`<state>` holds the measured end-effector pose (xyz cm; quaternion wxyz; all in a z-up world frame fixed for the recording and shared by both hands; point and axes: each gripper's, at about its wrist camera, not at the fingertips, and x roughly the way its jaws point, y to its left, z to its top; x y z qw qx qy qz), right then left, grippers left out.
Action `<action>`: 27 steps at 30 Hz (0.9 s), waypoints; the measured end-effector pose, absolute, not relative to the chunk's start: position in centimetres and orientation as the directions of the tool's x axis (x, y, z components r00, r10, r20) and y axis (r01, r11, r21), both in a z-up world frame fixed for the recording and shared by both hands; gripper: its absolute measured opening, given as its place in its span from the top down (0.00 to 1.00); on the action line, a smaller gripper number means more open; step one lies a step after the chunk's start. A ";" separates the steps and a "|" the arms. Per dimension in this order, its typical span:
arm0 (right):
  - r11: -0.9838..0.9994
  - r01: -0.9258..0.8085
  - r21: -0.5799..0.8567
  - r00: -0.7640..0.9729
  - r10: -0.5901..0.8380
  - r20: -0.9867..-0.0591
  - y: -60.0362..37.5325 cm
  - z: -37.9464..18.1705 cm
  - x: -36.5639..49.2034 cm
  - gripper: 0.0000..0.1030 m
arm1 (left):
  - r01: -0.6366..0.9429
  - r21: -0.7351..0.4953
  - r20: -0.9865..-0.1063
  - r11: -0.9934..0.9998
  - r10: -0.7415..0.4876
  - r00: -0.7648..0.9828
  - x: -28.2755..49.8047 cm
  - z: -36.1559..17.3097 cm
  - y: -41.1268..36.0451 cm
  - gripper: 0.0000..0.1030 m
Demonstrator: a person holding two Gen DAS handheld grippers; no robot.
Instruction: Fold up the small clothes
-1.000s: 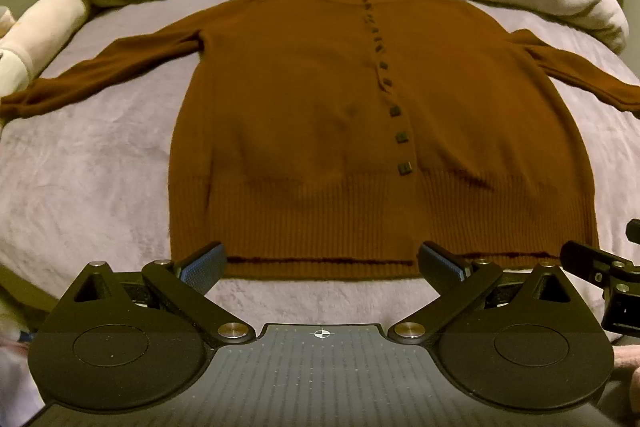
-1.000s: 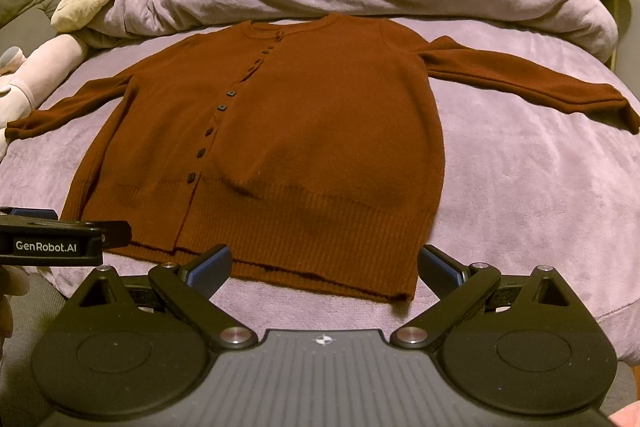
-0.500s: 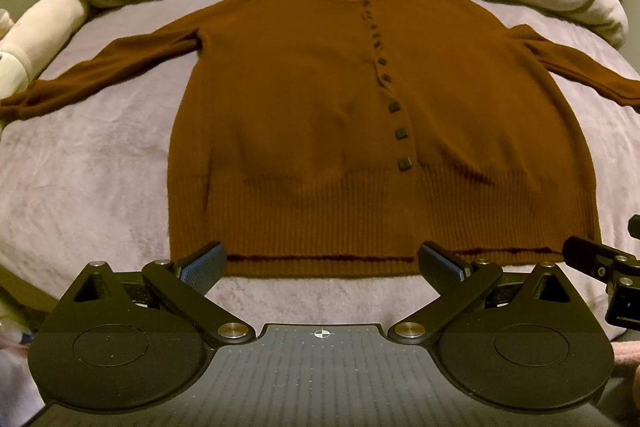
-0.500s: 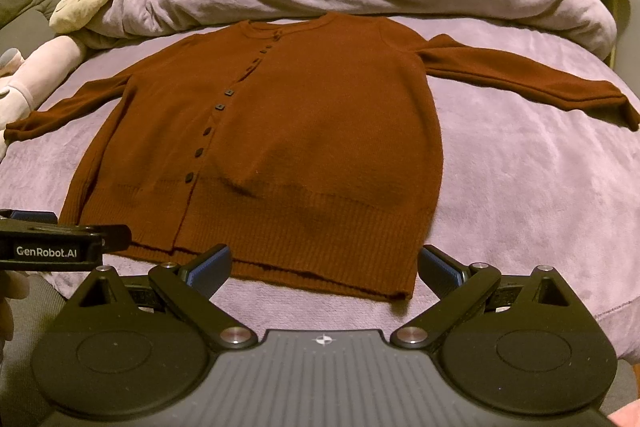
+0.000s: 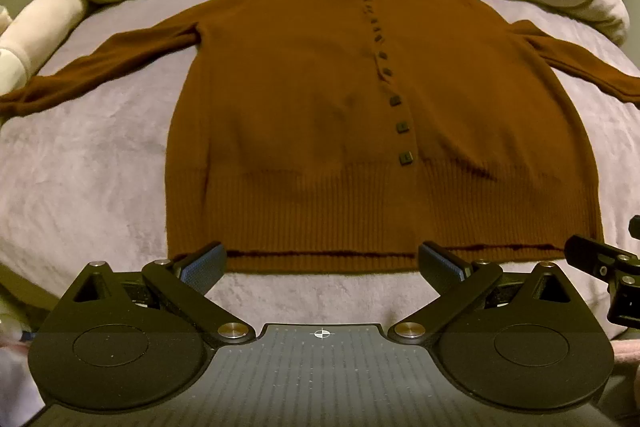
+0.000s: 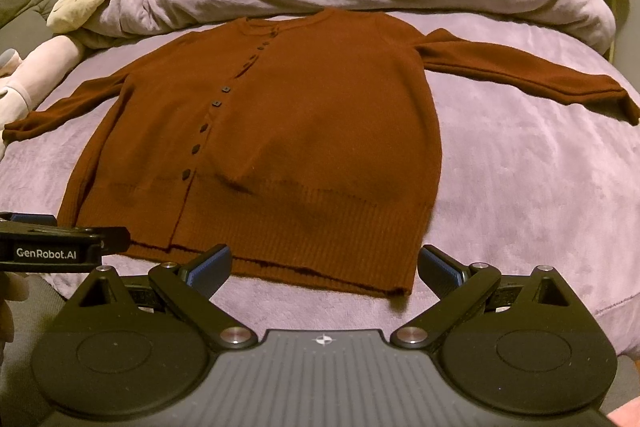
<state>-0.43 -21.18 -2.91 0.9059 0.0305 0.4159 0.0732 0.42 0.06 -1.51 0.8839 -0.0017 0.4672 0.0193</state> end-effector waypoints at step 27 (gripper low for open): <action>0.976 -0.040 0.214 0.627 0.191 -0.755 -23.5 -4.0 0.7 0.04 | -0.078 0.006 -0.846 0.997 0.047 0.531 2.1 -3.0 1.0 0.00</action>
